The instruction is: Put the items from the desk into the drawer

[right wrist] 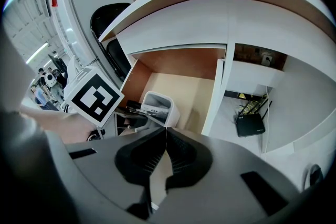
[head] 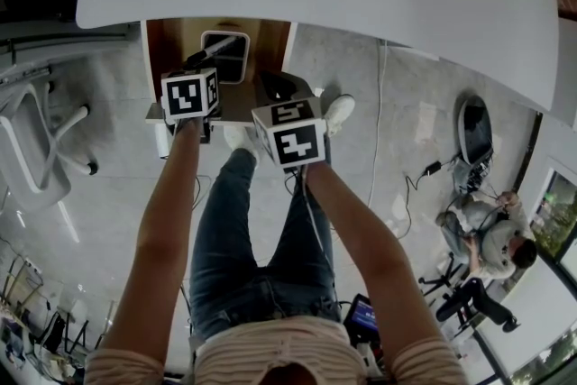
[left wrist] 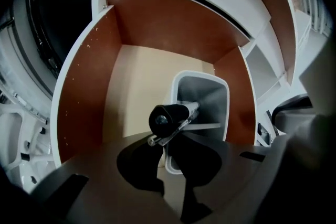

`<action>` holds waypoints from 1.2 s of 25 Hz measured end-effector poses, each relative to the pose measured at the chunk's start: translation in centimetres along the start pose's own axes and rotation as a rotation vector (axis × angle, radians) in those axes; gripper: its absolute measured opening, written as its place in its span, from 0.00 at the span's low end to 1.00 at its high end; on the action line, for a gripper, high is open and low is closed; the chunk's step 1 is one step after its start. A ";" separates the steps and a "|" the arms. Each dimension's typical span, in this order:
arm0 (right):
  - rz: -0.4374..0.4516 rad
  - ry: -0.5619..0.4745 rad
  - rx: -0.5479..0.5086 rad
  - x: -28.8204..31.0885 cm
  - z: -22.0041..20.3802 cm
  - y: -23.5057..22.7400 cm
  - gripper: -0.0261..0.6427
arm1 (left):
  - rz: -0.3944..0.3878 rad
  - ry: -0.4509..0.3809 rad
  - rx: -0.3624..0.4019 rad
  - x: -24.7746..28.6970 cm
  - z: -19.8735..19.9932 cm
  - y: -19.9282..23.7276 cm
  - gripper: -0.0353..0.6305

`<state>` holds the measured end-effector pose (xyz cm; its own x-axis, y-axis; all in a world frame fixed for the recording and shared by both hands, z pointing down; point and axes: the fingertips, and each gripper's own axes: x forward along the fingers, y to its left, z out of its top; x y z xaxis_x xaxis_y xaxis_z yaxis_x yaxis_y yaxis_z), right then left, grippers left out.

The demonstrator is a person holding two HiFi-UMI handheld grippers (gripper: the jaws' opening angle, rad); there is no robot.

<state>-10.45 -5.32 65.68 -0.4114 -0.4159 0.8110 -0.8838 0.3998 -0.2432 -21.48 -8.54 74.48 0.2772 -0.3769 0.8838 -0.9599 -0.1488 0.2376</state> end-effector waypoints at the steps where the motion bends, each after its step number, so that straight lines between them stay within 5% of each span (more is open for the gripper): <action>1: -0.001 -0.001 -0.003 0.0 0.0 0.0 0.06 | -0.003 0.010 -0.001 0.0 -0.1 0.0 0.12; 30: -0.004 0.013 -0.008 -0.7 -0.1 0.0 0.06 | -0.020 0.124 -0.009 0.3 -1.3 -0.2 0.14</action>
<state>-10.17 -4.93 65.15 -0.4046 -0.4069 0.8190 -0.8836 0.4048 -0.2354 -21.22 -7.41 75.23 0.2890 -0.2577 0.9220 -0.9548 -0.1471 0.2582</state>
